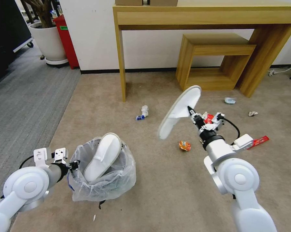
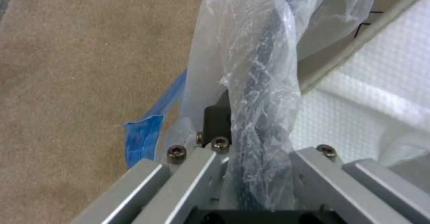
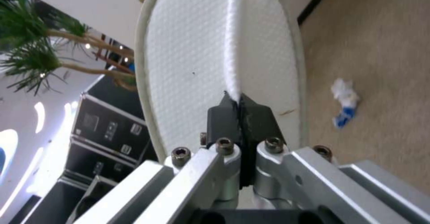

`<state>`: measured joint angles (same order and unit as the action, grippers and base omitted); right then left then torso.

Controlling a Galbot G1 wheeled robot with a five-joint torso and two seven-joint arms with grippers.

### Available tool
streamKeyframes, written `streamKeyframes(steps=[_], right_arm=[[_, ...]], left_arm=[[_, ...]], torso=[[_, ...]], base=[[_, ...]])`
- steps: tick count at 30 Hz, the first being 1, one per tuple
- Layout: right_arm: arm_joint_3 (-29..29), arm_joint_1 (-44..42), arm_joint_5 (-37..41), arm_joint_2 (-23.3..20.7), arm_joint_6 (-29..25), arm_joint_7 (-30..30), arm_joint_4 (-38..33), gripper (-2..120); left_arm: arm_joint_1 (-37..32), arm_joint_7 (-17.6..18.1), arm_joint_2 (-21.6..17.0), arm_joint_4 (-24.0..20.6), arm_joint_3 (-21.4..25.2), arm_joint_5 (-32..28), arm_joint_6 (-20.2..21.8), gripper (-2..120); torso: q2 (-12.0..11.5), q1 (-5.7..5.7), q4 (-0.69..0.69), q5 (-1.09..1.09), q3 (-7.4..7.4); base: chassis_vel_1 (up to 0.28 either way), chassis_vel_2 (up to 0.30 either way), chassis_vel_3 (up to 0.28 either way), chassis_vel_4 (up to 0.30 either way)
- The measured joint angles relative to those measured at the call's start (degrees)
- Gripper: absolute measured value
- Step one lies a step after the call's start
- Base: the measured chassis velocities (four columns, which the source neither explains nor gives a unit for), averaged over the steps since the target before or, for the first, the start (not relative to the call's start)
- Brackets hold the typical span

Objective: Pick up the trash bin and place the garbage on the floor into it.

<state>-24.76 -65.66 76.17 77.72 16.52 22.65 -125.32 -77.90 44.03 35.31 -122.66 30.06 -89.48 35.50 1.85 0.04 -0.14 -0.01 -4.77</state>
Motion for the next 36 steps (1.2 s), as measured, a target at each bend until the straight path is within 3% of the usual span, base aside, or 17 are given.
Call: streamKeyframes(steps=[7,18,21,29,36], right_arm=[[5.78,5.37,-0.26,2.15,-3.34,-5.19,8.70,0],[13.03,11.06,-0.85,4.86,-3.57,-5.35,17.70,0],[16.29,13.43,-1.56,7.78,-3.86,-5.81,21.88,0],[19.93,16.61,-1.84,12.48,-3.79,-5.04,25.98,0],[23.39,16.38,-2.48,13.00,-3.52,-5.15,28.09,0]], left_arm=[[0.77,-0.06,0.86,1.22,-0.86,0.21,-0.04,0],[1.54,-0.05,0.80,2.53,-0.95,0.26,-0.22,0],[1.31,-0.08,1.80,3.34,-1.38,1.26,-0.23,0],[2.37,-0.09,3.04,4.48,-2.71,2.06,-0.23,0],[2.52,-0.07,3.24,5.04,-2.76,2.28,-0.23,0]], torso=[[-0.01,0.00,0.01,0.00,0.00],[-0.01,0.00,0.00,0.00,-0.01],[-0.01,0.00,0.01,0.00,-0.01],[-0.01,0.00,0.01,-0.01,-0.01],[0.00,0.00,0.00,-0.01,-0.01]], base=[[0.000,0.000,0.000,0.000],[0.000,0.000,0.000,0.000],[0.000,0.000,0.000,0.000],[0.000,0.000,0.000,0.000],[0.000,0.000,0.000,0.000]])
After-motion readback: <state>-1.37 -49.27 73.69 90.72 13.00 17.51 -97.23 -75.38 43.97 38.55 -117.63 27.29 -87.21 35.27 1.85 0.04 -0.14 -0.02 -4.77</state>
